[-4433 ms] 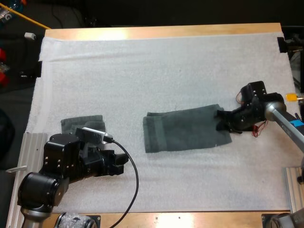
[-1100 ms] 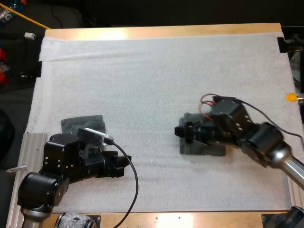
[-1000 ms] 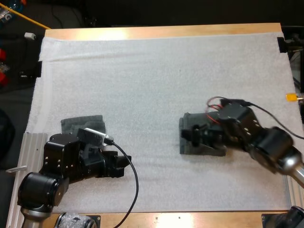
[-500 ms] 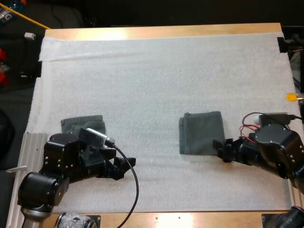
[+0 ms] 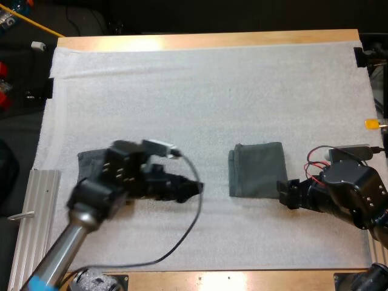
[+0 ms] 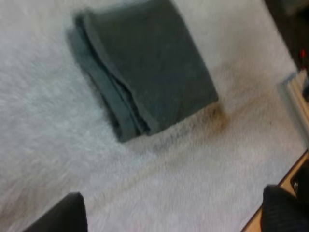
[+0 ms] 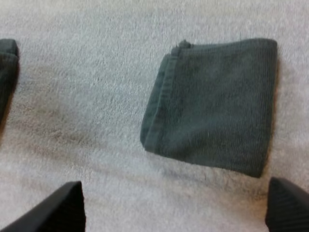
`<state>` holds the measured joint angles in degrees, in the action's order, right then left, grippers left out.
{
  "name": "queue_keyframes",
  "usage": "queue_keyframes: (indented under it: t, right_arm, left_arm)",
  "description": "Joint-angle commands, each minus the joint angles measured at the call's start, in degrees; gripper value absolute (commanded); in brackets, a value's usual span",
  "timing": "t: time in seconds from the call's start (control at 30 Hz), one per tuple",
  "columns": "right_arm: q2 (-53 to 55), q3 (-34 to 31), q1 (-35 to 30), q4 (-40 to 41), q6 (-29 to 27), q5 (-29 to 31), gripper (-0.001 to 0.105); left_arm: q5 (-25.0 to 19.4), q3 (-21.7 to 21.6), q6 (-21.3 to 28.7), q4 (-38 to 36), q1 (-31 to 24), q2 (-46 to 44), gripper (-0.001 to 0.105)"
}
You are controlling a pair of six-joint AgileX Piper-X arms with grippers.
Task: Pick towel from pile, fold and stack
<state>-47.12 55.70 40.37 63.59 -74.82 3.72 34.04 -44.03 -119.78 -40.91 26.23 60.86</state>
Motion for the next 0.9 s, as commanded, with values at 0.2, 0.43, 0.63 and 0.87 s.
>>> queue_keyframes:
  t: [0.2,0.43,0.63,0.87]
  right_arm:
    - [0.1,0.2,0.0,4.9,-2.6,0.4,0.074]
    - [0.1,0.2,0.0,9.6,-2.6,0.4,0.074]
    - [0.1,0.2,0.0,11.0,-2.6,0.4,0.074]
    - [0.1,0.2,0.0,11.8,-2.6,0.4,0.074]
  left_arm:
    - [-1.2,-0.1,-7.8,14.1,5.8,13.4,0.071]
    - [-1.2,-2.8,-10.2,19.3,7.9,27.5,0.071]
    - [0.6,-7.9,-10.2,18.9,8.1,35.2,0.071]
    - [-0.8,-9.3,-10.2,18.5,8.1,39.2,0.071]
